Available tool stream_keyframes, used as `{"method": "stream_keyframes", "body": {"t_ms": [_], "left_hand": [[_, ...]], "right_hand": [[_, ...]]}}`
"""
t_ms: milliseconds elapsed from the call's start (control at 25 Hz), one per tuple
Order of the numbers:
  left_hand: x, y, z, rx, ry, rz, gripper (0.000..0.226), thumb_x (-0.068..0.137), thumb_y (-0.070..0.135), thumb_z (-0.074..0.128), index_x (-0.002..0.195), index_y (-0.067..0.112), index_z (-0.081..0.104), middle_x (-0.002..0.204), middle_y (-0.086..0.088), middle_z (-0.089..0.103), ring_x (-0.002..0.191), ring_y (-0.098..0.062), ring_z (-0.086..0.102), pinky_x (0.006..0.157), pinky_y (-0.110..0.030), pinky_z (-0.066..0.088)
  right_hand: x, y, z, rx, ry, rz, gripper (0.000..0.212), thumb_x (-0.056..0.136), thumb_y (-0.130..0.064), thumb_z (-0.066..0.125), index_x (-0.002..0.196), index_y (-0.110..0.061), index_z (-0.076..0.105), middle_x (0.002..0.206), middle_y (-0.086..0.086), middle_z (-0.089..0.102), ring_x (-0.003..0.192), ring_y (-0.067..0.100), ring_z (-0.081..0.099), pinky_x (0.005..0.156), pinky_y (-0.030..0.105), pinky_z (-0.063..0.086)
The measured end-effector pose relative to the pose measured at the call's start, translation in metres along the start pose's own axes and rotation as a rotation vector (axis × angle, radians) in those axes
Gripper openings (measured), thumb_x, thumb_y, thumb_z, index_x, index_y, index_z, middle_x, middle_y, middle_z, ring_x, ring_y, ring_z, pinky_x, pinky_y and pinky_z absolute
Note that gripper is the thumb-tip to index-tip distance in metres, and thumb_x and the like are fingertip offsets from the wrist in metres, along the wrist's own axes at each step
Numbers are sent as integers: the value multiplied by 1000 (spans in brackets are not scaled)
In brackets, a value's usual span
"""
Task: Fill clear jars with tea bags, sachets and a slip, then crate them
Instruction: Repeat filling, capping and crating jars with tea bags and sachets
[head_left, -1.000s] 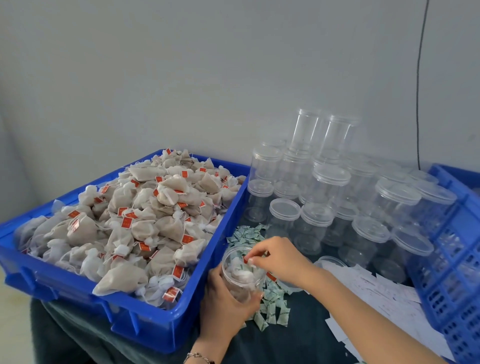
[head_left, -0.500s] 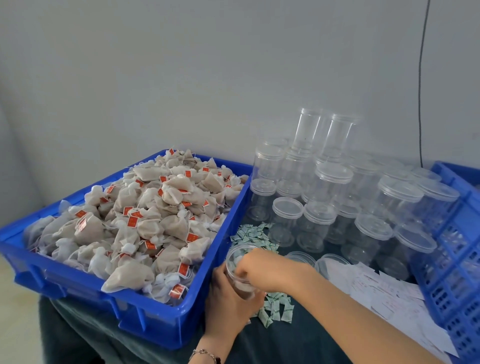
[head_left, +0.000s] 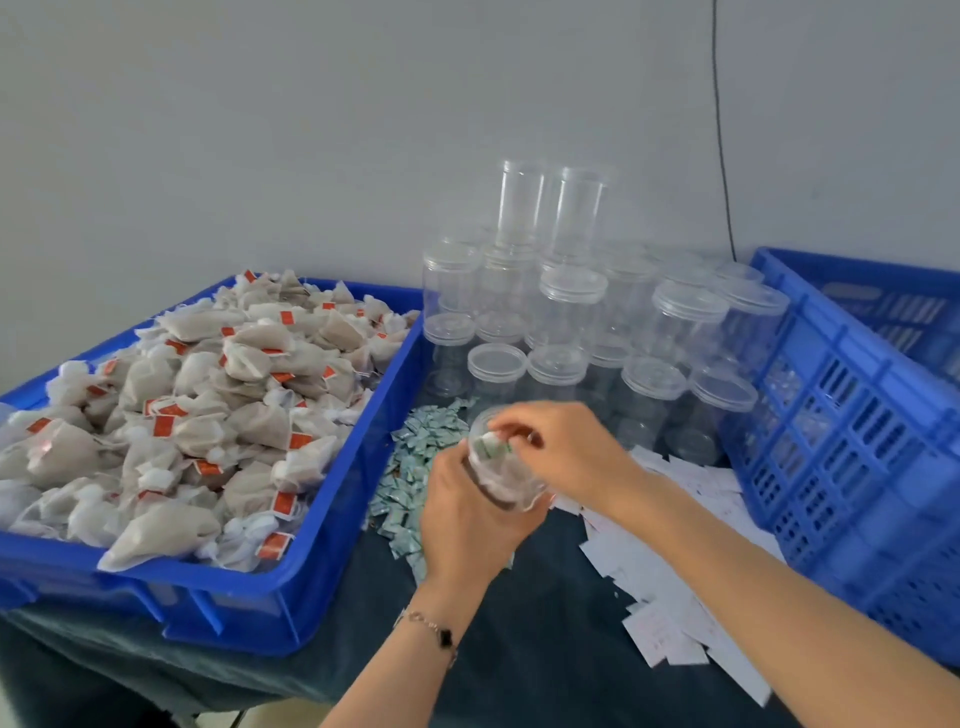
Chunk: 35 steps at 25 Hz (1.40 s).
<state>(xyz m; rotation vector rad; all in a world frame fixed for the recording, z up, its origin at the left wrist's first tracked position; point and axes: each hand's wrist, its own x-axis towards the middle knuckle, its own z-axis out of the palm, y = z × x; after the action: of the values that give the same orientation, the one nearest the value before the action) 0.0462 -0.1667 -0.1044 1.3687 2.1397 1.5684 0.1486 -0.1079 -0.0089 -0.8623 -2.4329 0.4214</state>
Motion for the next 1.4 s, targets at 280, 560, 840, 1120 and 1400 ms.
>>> {"method": "stream_keyframes", "body": {"t_ms": [280, 560, 840, 1120, 1400], "left_hand": [[-52, 18, 53, -74, -277, -16, 91, 48, 69, 75, 119, 24, 41, 107, 15, 50, 97, -6, 54, 73, -20, 46], [-54, 2, 61, -30, -299, 8, 94, 52, 55, 85, 126, 16, 42, 111, 11, 41, 113, -13, 51, 82, -21, 42], [-54, 2, 61, -37, -301, 7, 97, 51, 60, 82, 127, 17, 41, 112, 12, 41, 113, -12, 51, 82, -19, 41], [-47, -12, 43, 21, -288, 3, 93, 51, 59, 80, 123, 17, 40, 108, 11, 45, 106, -12, 54, 76, -21, 43], [-47, -12, 41, 30, -295, -12, 91, 54, 56, 82, 123, 17, 38, 112, 11, 45, 107, -12, 53, 79, -28, 49]], "right_hand": [[-55, 99, -29, -234, 66, 429, 24, 86, -3, 58, 104, -13, 71, 106, 4, 68, 94, 19, 63, 84, 30, 49], [-105, 128, 18, -303, -459, 379, 22, 86, -28, 62, 107, -24, 67, 111, -5, 65, 103, 16, 58, 86, 30, 47], [-105, 131, 27, -452, -448, 318, 33, 90, -33, 57, 121, -23, 60, 127, -4, 53, 111, 19, 47, 88, 33, 40], [-86, 130, 26, -271, -564, 497, 53, 81, -15, 65, 128, -29, 45, 124, -3, 43, 117, 20, 36, 88, 32, 32], [-80, 129, 15, -155, -467, 506, 12, 87, -17, 57, 97, -19, 64, 103, 1, 63, 94, 18, 58, 76, 27, 46]]}}
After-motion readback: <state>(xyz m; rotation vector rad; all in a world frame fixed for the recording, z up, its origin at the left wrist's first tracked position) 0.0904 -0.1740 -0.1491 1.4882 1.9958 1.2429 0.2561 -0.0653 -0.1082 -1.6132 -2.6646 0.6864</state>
